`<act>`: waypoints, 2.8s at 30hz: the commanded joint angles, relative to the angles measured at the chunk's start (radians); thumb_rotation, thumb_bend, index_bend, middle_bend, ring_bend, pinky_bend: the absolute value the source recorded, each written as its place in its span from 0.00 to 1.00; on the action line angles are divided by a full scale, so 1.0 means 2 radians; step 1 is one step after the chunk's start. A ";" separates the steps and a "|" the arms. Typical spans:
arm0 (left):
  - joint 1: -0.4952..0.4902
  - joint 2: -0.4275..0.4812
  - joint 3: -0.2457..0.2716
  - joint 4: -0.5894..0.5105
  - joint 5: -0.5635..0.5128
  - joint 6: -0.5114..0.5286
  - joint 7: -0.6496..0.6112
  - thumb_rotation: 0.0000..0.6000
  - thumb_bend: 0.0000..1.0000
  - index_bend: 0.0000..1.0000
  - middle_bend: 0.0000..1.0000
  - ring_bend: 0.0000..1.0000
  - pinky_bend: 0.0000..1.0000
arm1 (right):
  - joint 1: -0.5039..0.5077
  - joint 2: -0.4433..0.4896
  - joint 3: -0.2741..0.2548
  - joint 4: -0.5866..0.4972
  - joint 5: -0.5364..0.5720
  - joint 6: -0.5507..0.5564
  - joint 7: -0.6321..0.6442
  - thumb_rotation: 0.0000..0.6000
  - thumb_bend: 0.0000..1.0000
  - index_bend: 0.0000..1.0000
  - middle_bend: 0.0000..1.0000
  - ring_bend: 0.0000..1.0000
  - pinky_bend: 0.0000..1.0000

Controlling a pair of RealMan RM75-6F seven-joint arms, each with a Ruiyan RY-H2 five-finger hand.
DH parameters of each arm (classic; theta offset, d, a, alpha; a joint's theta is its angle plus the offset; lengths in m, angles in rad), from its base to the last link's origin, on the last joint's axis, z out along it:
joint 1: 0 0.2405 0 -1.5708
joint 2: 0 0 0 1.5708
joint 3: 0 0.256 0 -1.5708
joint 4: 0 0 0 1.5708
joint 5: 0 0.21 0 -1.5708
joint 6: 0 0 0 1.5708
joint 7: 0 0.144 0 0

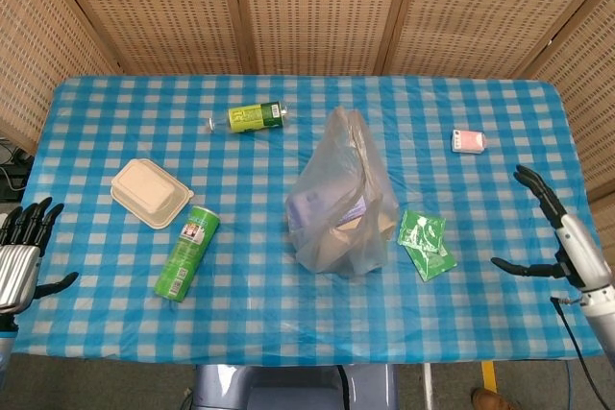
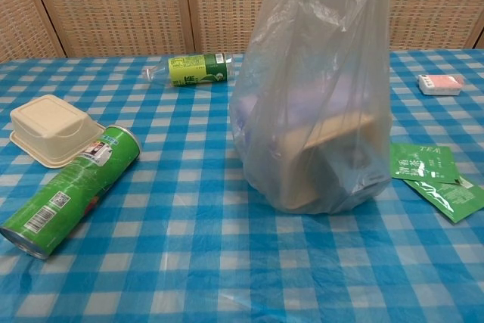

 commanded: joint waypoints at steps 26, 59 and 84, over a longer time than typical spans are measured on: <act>-0.013 0.002 -0.017 0.010 -0.048 -0.034 -0.015 1.00 0.00 0.00 0.00 0.00 0.00 | 0.269 0.081 -0.008 -0.028 -0.075 -0.248 0.278 1.00 0.00 0.26 0.24 0.08 0.00; -0.020 0.009 -0.026 0.021 -0.071 -0.052 -0.040 1.00 0.00 0.00 0.00 0.00 0.00 | 0.452 0.038 -0.050 -0.018 -0.090 -0.328 0.529 1.00 0.00 0.29 0.28 0.10 0.13; -0.024 0.009 -0.029 0.026 -0.084 -0.061 -0.041 1.00 0.00 0.00 0.00 0.00 0.00 | 0.505 0.019 -0.112 0.043 -0.115 -0.234 0.700 1.00 0.00 0.77 0.86 0.79 1.00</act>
